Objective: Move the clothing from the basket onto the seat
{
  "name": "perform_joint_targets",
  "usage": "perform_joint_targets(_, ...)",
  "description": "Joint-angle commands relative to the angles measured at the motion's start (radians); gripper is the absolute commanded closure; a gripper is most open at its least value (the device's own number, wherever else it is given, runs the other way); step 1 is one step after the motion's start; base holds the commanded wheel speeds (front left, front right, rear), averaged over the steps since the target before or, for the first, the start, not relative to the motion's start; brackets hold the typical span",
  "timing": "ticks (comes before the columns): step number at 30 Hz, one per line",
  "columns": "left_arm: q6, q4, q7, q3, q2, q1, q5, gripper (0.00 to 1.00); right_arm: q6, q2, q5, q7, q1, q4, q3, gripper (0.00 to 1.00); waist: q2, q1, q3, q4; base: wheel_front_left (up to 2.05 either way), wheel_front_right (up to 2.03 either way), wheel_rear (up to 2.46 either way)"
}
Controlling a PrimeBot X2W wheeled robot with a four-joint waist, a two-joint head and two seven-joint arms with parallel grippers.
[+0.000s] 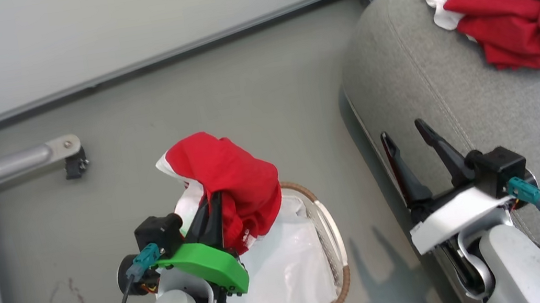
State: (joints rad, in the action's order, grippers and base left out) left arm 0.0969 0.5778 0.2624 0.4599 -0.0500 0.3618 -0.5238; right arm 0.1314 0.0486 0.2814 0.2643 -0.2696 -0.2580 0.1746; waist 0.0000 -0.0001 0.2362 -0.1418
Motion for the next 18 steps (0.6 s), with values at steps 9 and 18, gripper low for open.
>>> perform_joint_targets(9,0.002,-0.237,0.004,-0.063,-0.002,-0.013,0.053,1.00,-0.001,0.005,0.007,0.000,0.081,-0.023,0.021,0.00,0.0000,0.0001,-0.156,0.081,0.00,0.00,0.00)
perform_joint_targets(18,-0.010,-0.404,0.002,-0.055,-0.002,0.011,0.063,1.00,-0.001,0.005,0.008,0.000,0.103,-0.045,0.141,0.00,0.0000,0.0001,-0.178,0.084,0.00,0.00,0.00)
